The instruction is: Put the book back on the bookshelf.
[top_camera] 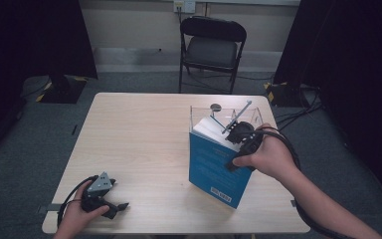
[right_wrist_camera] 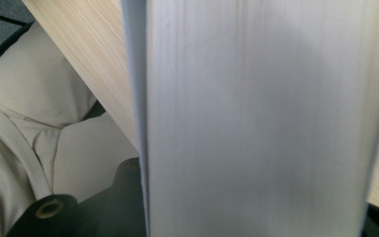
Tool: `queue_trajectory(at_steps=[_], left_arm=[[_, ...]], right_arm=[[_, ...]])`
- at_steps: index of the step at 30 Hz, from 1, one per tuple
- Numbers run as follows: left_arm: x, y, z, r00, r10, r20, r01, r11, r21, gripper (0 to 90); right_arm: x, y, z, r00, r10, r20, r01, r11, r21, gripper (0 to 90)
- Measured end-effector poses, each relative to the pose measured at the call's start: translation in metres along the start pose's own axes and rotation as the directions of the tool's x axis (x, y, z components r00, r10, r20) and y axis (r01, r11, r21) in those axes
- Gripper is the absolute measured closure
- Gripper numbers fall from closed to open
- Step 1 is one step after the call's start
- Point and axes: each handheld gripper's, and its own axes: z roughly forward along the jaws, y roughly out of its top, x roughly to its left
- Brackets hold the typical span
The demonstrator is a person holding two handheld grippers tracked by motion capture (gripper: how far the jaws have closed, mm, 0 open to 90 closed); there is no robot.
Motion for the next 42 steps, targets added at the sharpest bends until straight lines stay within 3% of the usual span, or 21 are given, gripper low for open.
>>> queue_trajectory(at_steps=[8, 12, 23, 29, 42], left_arm=[[0.0, 0.0, 0.0, 1.0, 0.0, 0.0, 0.0, 1.0, 0.0, 0.0], [0.0, 0.0, 0.0, 1.0, -0.001, -0.001, 0.001, 1.0, 0.001, 0.0], [0.0, 0.0, 0.0, 1.0, -0.002, 0.001, 0.002, 1.0, -0.008, 0.0], [0.0, 0.0, 0.0, 1.0, -0.002, 0.0, 0.002, 1.0, -0.007, 0.0], [0.0, 0.0, 0.0, 1.0, -0.002, 0.0, 0.002, 1.0, -0.007, 0.0]], right_arm=[[-0.008, -0.012, -0.004, 0.9987, 0.051, -0.001, -0.051, 0.999, 0.002, 61.6], [-0.009, -0.018, -0.005, 0.9989, 0.041, 0.022, -0.041, 0.999, 0.003, 61.5], [-0.022, -0.038, -0.017, 0.9929, 0.119, 0.001, -0.119, 0.993, -0.009, 61.6], [-0.028, -0.045, -0.02, 0.9914, 0.13, 0.018, -0.13, 0.992, 0.003, 61.6], [-0.044, -0.062, -0.026, 0.9796, 0.195, 0.048, -0.195, 0.981, -0.007, 61.6]])
